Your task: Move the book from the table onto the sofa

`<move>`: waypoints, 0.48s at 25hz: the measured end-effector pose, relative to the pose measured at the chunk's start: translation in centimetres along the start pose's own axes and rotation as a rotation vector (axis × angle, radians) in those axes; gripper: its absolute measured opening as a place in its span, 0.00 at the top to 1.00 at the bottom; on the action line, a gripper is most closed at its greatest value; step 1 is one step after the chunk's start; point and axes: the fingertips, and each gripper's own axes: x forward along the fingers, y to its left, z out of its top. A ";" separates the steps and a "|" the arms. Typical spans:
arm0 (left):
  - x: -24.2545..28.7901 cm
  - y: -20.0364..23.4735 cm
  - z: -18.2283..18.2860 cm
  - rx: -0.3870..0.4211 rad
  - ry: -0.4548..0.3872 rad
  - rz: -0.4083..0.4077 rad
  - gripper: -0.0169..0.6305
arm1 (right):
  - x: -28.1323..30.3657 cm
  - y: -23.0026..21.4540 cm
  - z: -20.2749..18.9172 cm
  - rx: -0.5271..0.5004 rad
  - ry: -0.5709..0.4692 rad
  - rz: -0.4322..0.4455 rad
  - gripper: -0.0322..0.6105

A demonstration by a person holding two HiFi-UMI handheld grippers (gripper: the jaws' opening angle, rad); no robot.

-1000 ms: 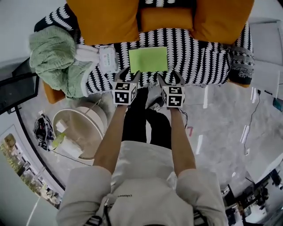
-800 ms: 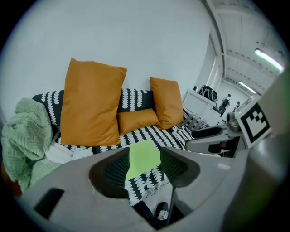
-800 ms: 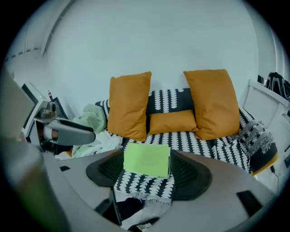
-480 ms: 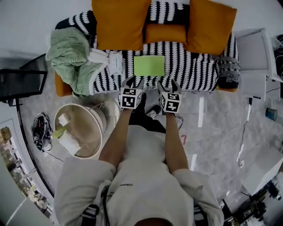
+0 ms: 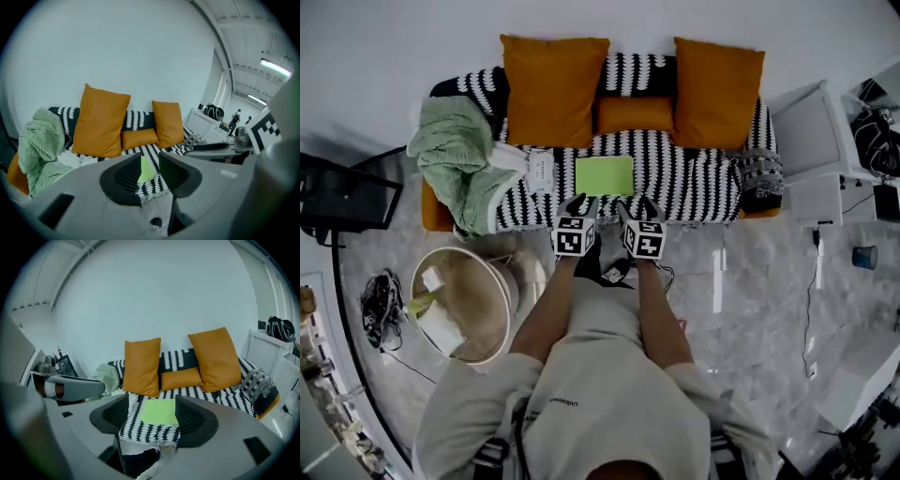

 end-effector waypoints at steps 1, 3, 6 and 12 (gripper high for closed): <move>-0.3 -0.1 0.0 0.000 -0.003 0.003 0.78 | -0.2 0.1 -0.1 0.005 0.000 0.007 0.47; -0.7 -0.4 0.4 -0.002 -0.019 0.005 0.80 | -0.6 0.0 -0.1 0.028 -0.003 0.014 0.47; -0.7 -0.8 1.6 0.012 -0.049 0.008 0.82 | -0.9 -1.1 0.5 0.050 -0.018 0.009 0.47; -0.2 -1.3 1.9 0.009 -0.029 0.021 0.92 | -1.5 -1.3 0.6 0.025 -0.019 0.026 0.47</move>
